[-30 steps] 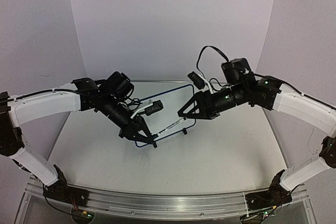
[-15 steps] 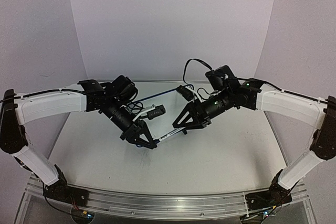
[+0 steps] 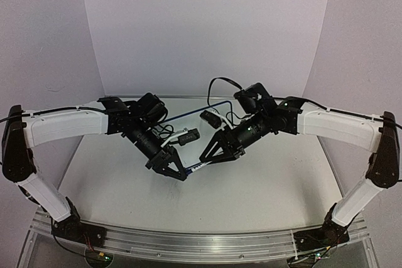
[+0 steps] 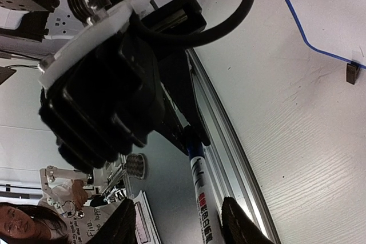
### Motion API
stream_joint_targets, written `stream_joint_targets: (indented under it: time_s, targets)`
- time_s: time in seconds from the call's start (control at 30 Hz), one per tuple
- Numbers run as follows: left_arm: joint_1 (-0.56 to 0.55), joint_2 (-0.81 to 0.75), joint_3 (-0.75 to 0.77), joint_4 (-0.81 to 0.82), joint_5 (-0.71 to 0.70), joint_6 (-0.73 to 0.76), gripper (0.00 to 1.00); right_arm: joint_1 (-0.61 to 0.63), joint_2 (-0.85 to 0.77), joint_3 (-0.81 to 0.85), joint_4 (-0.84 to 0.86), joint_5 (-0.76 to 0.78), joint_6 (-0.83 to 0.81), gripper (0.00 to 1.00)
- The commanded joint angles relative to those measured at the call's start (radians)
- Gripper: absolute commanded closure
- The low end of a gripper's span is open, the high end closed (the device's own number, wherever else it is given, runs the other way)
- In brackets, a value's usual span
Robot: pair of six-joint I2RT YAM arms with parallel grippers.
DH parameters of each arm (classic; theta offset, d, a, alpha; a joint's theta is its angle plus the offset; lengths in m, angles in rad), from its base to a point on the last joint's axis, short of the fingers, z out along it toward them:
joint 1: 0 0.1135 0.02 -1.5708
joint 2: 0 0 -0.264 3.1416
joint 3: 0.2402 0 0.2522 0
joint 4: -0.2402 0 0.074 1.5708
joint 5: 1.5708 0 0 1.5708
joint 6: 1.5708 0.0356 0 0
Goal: Write a sentence on the whiteboard
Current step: Pass from the left arm to the right
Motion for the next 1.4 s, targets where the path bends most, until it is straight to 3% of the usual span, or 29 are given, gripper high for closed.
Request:
stream_joint_targets:
  time_s: [0.0,0.63,0.73,0.8,1.0,1.37]
  targets:
    - [-0.002,0.000,0.039,-0.011,0.024,0.014,1.00,0.023,0.021,0.041,0.007,-0.027,-0.018,0.53]
    - [-0.041,0.044,0.049,-0.062,0.007,0.033,1.00,0.061,0.060,0.055,0.007,-0.027,-0.026,0.62]
    - [-0.042,0.040,0.049,-0.062,0.002,0.034,1.00,0.062,0.064,0.050,0.006,-0.021,-0.030,0.67]
    - [-0.041,0.039,0.050,-0.062,0.003,0.034,1.00,0.063,0.066,0.045,0.003,-0.022,-0.035,0.77]
    - [-0.041,0.037,0.054,-0.071,-0.007,0.039,1.00,0.064,0.057,0.032,-0.006,-0.028,-0.049,0.81]
    - [-0.040,0.025,0.056,-0.079,-0.024,0.042,1.00,0.065,0.036,0.012,-0.046,-0.024,-0.079,0.98]
